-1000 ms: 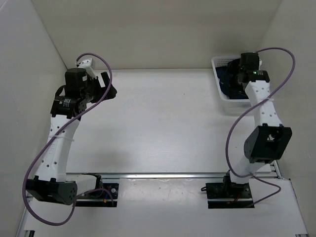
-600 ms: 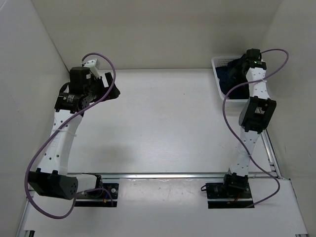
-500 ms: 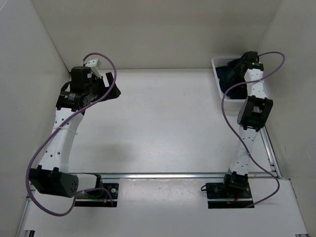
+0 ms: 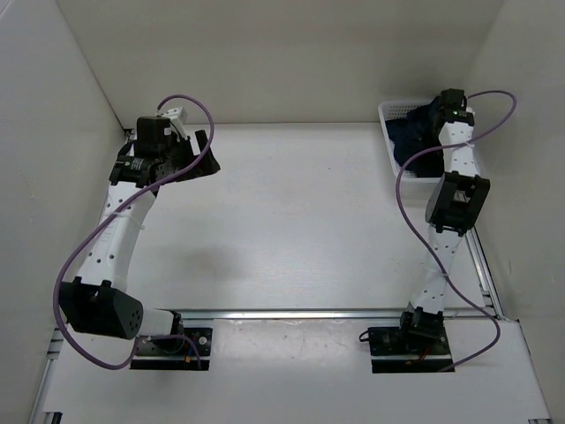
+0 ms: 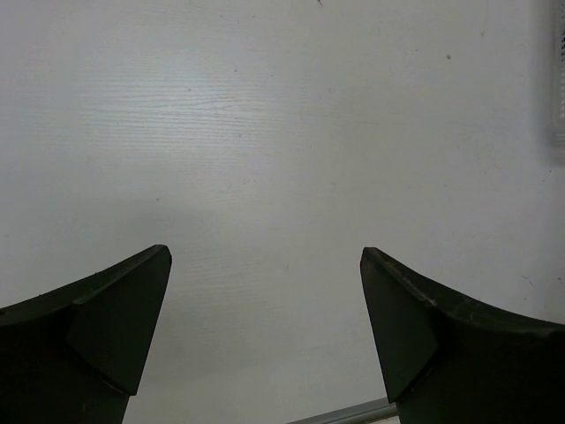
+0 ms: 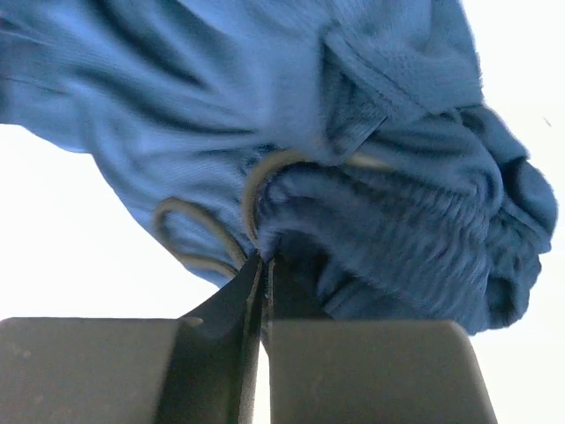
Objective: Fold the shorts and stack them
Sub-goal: Grab the shorts from the pile, then move the shorts to the center of the board
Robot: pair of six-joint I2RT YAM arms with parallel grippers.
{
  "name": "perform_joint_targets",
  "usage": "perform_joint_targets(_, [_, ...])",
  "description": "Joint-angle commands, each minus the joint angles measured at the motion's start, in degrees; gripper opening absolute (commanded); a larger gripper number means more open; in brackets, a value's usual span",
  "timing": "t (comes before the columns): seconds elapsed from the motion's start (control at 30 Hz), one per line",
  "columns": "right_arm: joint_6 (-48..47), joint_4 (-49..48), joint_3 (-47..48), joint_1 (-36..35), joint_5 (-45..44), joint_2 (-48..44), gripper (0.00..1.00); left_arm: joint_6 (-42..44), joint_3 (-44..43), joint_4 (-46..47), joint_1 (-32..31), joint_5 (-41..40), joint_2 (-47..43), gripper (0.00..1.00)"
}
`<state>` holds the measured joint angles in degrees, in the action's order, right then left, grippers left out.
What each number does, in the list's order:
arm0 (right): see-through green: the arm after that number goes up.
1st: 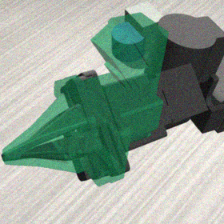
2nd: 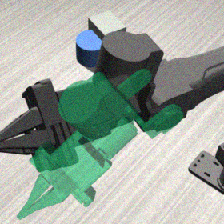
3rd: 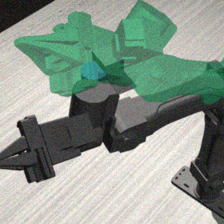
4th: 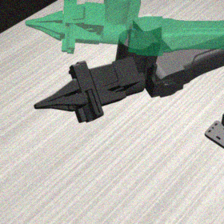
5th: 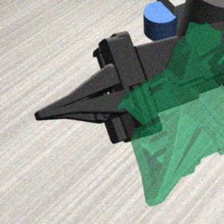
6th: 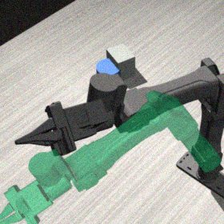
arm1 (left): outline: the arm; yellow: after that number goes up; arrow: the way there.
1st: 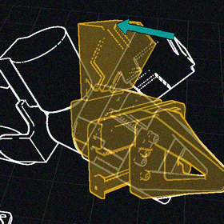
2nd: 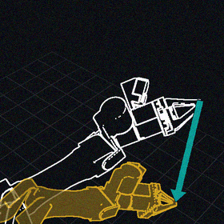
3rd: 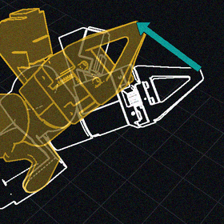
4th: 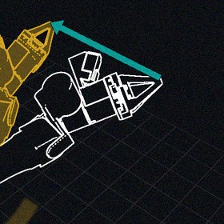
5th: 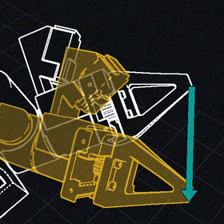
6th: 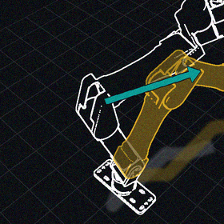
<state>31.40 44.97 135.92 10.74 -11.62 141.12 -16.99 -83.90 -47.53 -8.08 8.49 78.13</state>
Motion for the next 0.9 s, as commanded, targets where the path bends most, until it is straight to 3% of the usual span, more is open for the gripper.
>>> perform_joint_targets(0.0, [-0.5,-2.3,1.1,0.5,0.5,-12.1,0.0,-0.8,-2.5,0.9,-0.3,1.1,-0.4,1.0])
perform_joint_targets(0.2, [-2.7,-2.3,8.6,-1.5,11.6,-24.8,0.0,-2.1,-4.2,0.9,-0.3,0.5,-2.8,1.0])
perform_joint_targets(0.33, [-2.0,-3.6,12.8,-4.1,21.8,-32.2,0.0,-2.7,-6.7,-2.1,2.3,-4.9,-3.9,1.0])
perform_joint_targets(0.5, [-0.6,-6.6,8.5,-15.6,27.7,-42.2,0.0,-2.2,-12.9,-9.8,10.4,-1.6,-3.9,1.0])
perform_joint_targets(0.6, [-2.7,-7.3,1.3,-25.0,27.1,-46.6,0.0,-0.8,-16.4,-13.2,13.3,-0.9,-4.6,1.0])
perform_joint_targets(0.7, [-4.0,-7.9,-13.5,-33.4,24.6,-52.6,0.0,0.0,-18.2,-14.5,16.2,-0.9,-6.4,1.0])
perform_joint_targets(0.77, [-4.0,-11.4,-24.7,-39.6,20.2,-59.4,0.0,0.0,-18.8,-15.1,16.9,-0.4,-8.2,1.0])
perform_joint_targets(0.8, [-4.0,-13.1,-37.4,-42.9,19.1,-64.2,0.0,0.0,-18.0,-15.1,16.9,1.4,-8.8,1.0])
perform_joint_targets(0.87, [-2.8,-15.3,-49.3,-45.3,15.9,-68.1,0.0,0.0,-14.6,-14.1,16.9,4.3,-9.7,1.0])
